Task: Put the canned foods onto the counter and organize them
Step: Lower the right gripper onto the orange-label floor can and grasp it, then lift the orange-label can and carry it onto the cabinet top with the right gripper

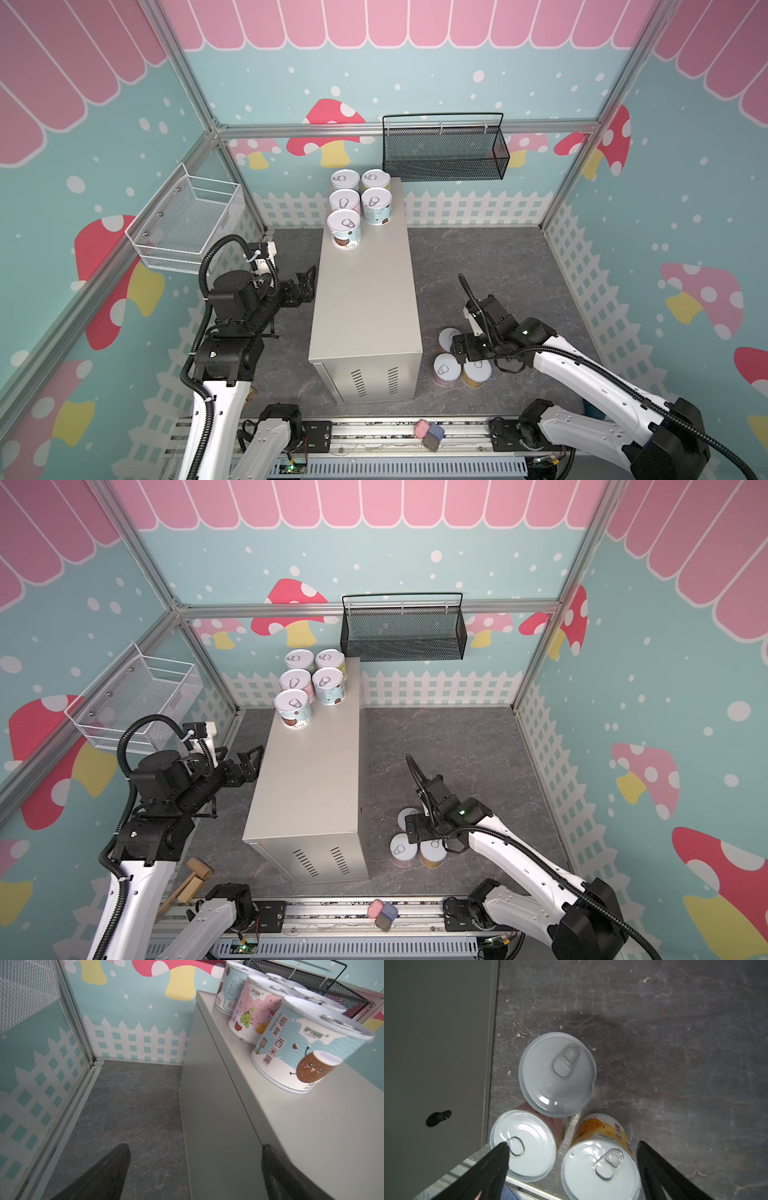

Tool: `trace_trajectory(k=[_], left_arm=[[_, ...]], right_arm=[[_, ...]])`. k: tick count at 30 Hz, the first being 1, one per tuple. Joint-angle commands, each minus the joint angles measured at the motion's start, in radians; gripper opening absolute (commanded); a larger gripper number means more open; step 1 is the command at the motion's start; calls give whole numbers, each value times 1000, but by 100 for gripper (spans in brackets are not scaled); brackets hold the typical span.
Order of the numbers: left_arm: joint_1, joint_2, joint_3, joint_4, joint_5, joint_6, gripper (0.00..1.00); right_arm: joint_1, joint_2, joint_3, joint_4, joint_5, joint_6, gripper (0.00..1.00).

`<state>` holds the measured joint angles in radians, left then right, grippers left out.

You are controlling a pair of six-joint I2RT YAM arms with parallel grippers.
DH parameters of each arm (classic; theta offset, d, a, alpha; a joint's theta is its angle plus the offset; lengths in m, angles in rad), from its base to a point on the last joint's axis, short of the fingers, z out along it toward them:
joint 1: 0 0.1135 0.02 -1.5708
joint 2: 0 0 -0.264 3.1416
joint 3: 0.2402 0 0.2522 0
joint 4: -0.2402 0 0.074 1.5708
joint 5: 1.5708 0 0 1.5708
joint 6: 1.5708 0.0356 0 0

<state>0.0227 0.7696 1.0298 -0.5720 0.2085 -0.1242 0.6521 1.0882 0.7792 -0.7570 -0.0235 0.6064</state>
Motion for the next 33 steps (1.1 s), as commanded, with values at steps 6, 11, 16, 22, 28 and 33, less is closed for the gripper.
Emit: trace_trajectory(k=[6, 11, 16, 22, 28, 33], left_arm=[[16, 5, -17, 8, 29, -4, 99], [18, 6, -23, 15, 42, -11, 100], [25, 8, -24, 21, 47, -12, 99], [27, 14, -24, 24, 54, -15, 99], [30, 18, -28, 29, 58, -19, 99], [30, 24, -28, 32, 62, -19, 99]], right_arm=[[31, 130, -16, 146, 89, 23, 98], [41, 185, -16, 214, 96, 24, 99], [53, 232, -39, 288, 80, 43, 99], [61, 260, -44, 308, 136, 46, 91], [63, 286, -45, 321, 156, 33, 82], [64, 242, -27, 299, 193, 4, 66]])
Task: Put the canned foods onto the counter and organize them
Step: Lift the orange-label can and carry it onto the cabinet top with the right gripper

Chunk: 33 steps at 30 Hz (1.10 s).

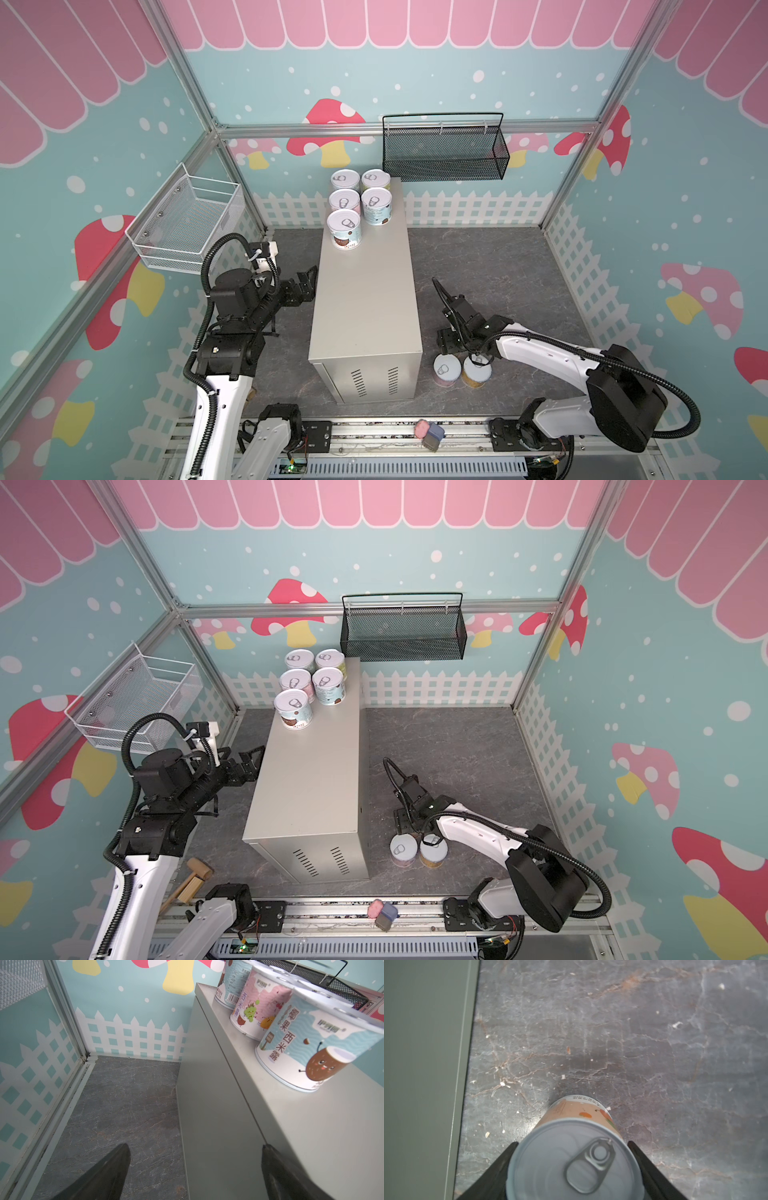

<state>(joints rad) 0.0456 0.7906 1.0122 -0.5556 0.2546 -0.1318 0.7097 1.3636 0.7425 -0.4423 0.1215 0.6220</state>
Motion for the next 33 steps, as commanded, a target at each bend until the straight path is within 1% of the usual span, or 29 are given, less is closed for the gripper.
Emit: trace_trajectory(k=[1, 3, 7, 9, 12, 16, 21, 24, 29, 33], left_arm=[[8, 3, -11, 15, 18, -11, 99], [8, 3, -8, 17, 24, -10, 99], [7, 1, -5, 20, 58, -9, 99], [7, 2, 12, 18, 83, -16, 99], [5, 2, 53, -5, 91, -14, 99], [1, -1, 83, -23, 106, -12, 99], [0, -13, 76, -23, 116, -3, 99], [1, -21, 63, -10, 126, 2, 99], [0, -25, 41, 16, 130, 7, 99], [0, -31, 26, 35, 129, 8, 99]], right_arm=[[5, -50, 18, -23, 62, -19, 65], [5, -98, 47, -37, 85, -62, 64], [-5, -192, 155, -89, 81, -178, 64], [-17, -212, 250, -142, 64, -243, 64], [-32, -202, 409, -235, 26, -332, 63], [-36, -123, 665, -373, -28, -418, 63], [-36, -2, 999, -523, -77, -509, 63], [-36, 59, 1163, -579, -150, -573, 63], [-33, 134, 1339, -604, -265, -633, 63], [-12, 191, 1410, -607, -313, -647, 63]])
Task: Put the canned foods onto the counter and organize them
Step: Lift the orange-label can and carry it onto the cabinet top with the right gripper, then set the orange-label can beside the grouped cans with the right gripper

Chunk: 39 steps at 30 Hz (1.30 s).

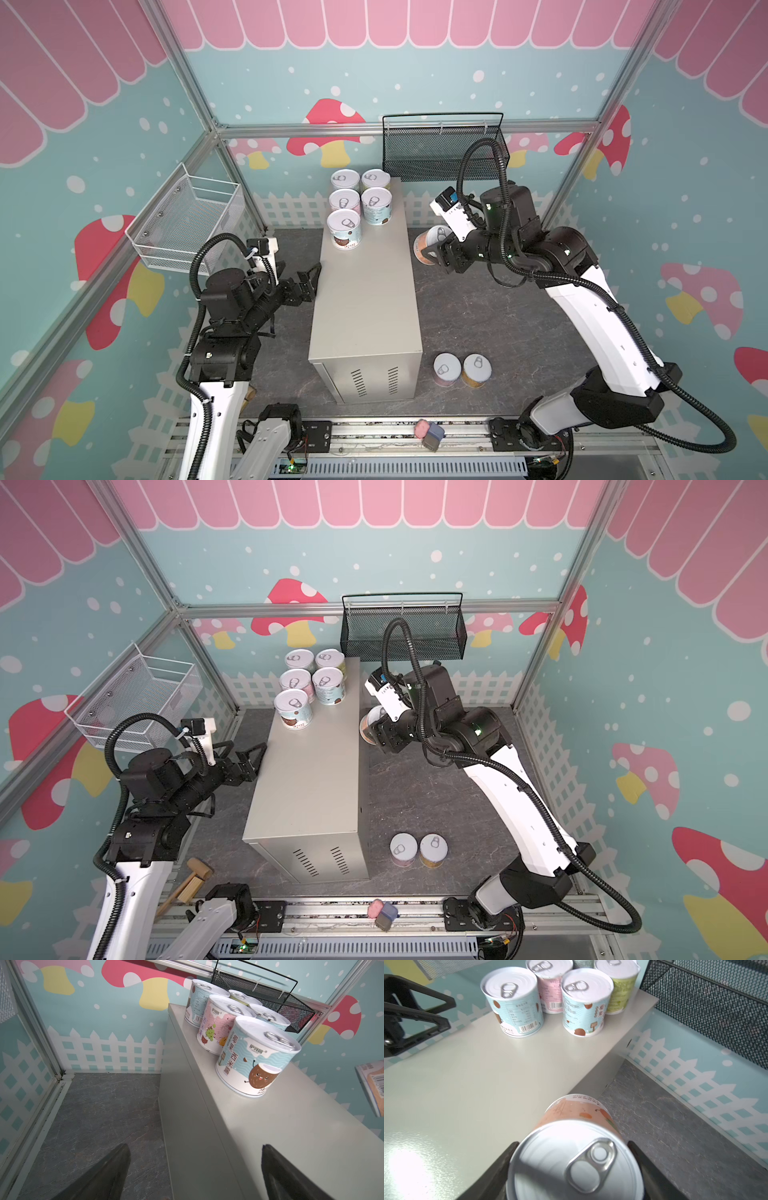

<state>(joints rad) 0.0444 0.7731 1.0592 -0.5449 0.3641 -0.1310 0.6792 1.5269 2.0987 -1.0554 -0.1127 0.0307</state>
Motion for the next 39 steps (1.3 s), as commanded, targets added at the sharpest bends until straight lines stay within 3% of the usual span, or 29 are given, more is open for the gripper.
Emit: trace_trajectory(k=[1, 15, 39], left_arm=[[1, -16, -25, 29, 20, 8, 99], [2, -31, -65, 75, 26, -2, 99], [1, -38, -88, 91, 34, 3, 99]], right_arm=[[29, 41, 68, 5, -79, -57, 63], [141, 207, 202, -1, 9, -55, 65], [151, 301, 271, 70, 39, -39, 78]])
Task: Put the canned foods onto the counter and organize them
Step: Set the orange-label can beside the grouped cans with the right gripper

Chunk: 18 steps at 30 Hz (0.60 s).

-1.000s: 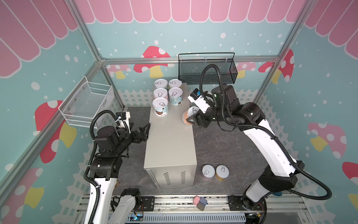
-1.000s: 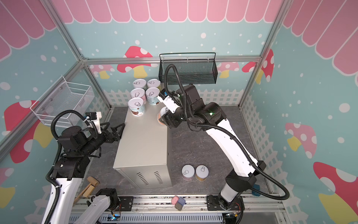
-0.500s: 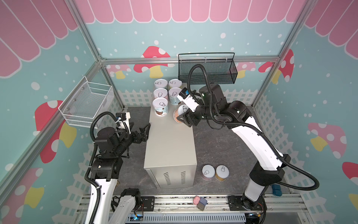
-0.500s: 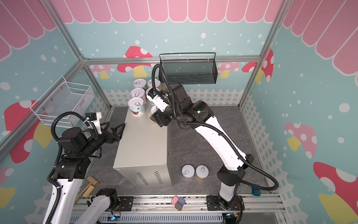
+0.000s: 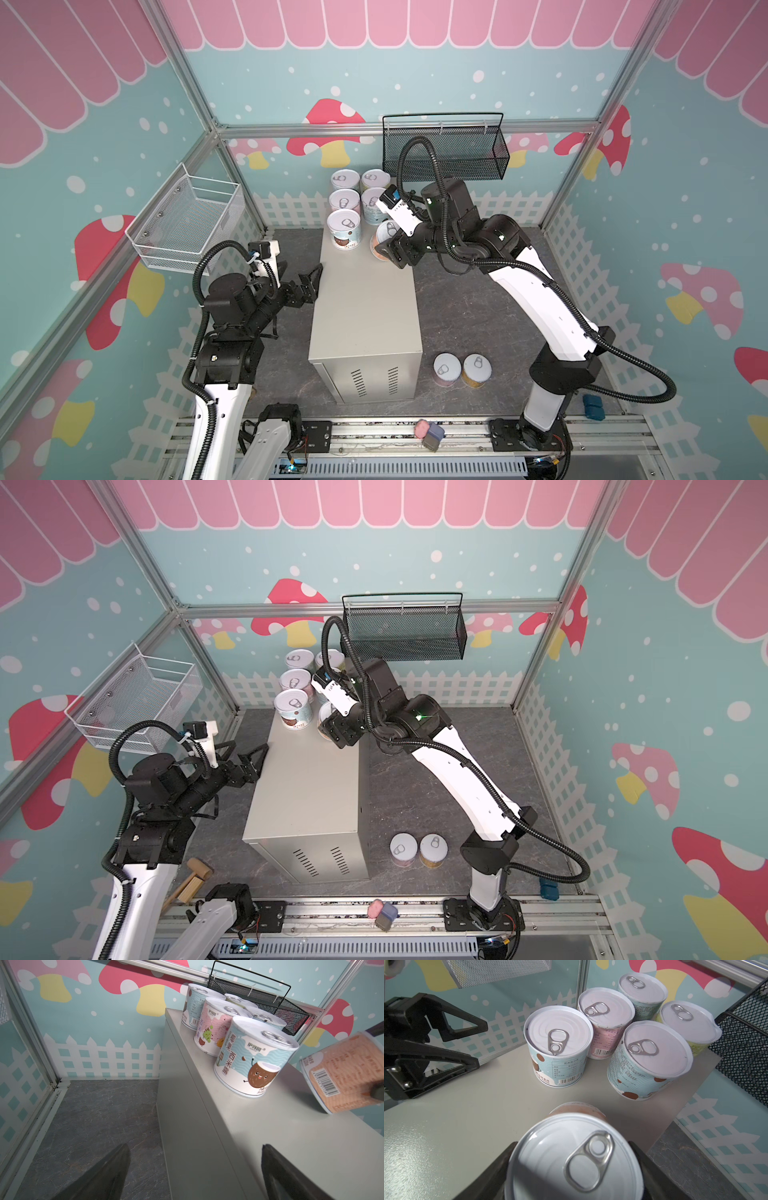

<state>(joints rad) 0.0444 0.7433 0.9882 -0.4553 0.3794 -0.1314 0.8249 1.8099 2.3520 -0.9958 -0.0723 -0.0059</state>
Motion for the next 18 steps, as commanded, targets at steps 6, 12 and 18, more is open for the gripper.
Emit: trace_trajectory(k=[6, 12, 18], left_arm=[[2, -8, -17, 4, 22, 2, 99], [2, -12, -20, 4, 22, 2, 99], [2, -11, -20, 5, 24, 2, 99]], right_arm=[[4, 11, 15, 29, 19, 8, 81], [5, -12, -23, 65, 20, 11, 82], [5, -46, -73, 83, 28, 18, 88]])
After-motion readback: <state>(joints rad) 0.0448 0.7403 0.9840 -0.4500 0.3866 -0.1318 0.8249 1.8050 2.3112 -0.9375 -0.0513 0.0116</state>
